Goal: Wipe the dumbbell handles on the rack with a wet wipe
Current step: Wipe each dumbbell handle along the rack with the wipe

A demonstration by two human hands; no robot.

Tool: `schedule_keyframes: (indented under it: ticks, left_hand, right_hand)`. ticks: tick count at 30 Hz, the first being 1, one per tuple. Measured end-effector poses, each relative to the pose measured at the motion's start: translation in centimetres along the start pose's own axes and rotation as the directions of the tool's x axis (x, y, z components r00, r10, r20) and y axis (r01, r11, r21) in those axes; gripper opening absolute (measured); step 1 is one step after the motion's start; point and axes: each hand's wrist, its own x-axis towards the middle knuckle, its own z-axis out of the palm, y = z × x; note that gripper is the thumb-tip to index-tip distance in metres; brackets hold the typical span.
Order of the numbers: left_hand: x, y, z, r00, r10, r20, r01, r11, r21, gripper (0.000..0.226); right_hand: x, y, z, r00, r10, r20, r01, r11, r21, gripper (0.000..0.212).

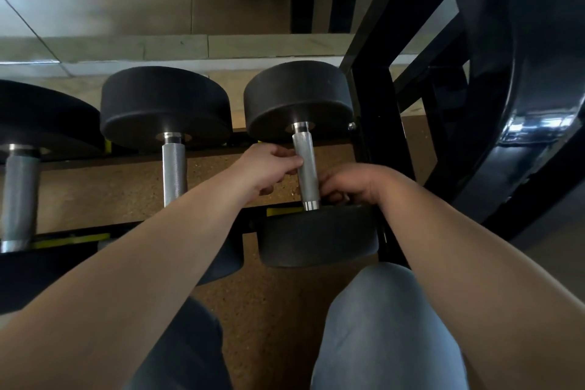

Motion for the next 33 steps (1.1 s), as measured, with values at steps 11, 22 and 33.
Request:
schedule_keyframes:
  ticks: [11, 22, 33]
  left_hand:
    - [-0.2, 0.1, 0.2, 1.0, -0.006, -0.016, 0.006, 1.0, 0.017, 0.028]
    - [-0.5, 0.2, 0.0, 1.0, -0.022, 0.015, 0.022, 1.0, -0.004, 0.028]
    - [-0.8, 0.1, -0.3, 0.999, -0.045, 0.024, 0.047, 0.996, -0.077, 0.007]
  right_hand:
    - [-0.7, -0.3, 0.1, 0.979, -0.11, -0.173, 0.077, 0.979, -0.186, 0.029]
    - [-4.5, -2.3, 0.8, 0.761, -0.416, -0.498, 0.32, 0.908, -0.27, 0.016]
    - [-2.9, -4.8, 3.6, 0.561, -0.43, -0.707, 0.205, 0.9, -0.385, 0.003]
